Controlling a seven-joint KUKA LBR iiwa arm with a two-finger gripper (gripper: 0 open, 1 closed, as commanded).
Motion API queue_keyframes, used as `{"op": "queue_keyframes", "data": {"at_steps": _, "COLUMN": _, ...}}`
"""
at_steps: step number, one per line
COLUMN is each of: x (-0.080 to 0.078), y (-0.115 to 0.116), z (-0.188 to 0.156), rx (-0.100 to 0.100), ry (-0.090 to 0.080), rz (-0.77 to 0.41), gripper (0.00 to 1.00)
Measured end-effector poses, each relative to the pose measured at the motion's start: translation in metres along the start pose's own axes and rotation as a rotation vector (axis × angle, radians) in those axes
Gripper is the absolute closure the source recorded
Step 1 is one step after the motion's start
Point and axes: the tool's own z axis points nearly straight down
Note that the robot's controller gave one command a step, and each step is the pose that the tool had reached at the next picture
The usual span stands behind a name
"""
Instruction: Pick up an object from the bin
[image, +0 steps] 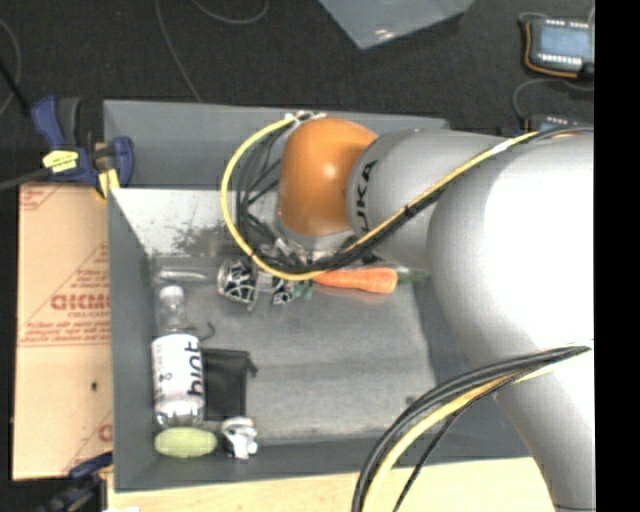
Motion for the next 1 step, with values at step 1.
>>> {"op": "queue_keyframes", "data": {"at_steps": 1, "x": -0.001, "y": -0.0007, "z": -0.0182, "rx": 0.0, "ry": -0.003, "rz": 0.001, "gripper": 1.0}}
